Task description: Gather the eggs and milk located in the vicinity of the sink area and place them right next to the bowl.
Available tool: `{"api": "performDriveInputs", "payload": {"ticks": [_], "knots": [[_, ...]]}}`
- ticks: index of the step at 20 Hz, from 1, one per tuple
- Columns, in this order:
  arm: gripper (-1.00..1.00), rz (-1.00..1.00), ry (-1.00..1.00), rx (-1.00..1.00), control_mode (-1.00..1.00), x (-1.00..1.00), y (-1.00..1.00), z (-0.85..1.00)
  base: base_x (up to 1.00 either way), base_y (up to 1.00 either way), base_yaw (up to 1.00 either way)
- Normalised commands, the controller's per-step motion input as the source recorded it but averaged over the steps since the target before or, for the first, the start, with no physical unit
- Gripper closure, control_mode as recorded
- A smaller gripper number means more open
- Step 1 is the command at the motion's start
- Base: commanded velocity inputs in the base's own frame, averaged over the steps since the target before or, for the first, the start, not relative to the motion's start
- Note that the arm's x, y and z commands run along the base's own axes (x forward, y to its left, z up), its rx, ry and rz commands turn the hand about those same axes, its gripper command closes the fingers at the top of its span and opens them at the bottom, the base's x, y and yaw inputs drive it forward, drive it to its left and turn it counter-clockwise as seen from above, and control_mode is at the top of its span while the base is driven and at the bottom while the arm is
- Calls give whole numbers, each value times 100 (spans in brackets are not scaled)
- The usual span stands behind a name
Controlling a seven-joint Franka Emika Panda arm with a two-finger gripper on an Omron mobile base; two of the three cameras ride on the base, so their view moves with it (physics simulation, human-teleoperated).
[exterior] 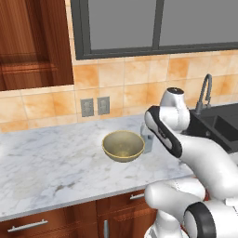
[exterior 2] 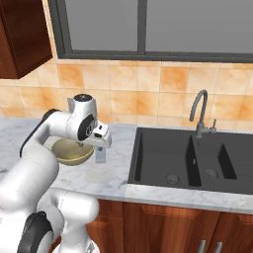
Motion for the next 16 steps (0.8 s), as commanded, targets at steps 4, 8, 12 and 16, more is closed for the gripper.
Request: {"api": "performDriveInputs", "payload": {"ticks": [4, 8, 12, 16], "knots": [[-100, 0, -1, -1, -100, -88, 4, 19, 0, 0, 0], [-100, 0, -3, 0, -100, -56, 3, 10, 0, 0, 0], [-100, 0, 0, 0, -100, 0, 0, 0, 0, 0, 0], [-100, 0, 0, 0, -100, 0, 0, 0, 0, 0, 0]]}}
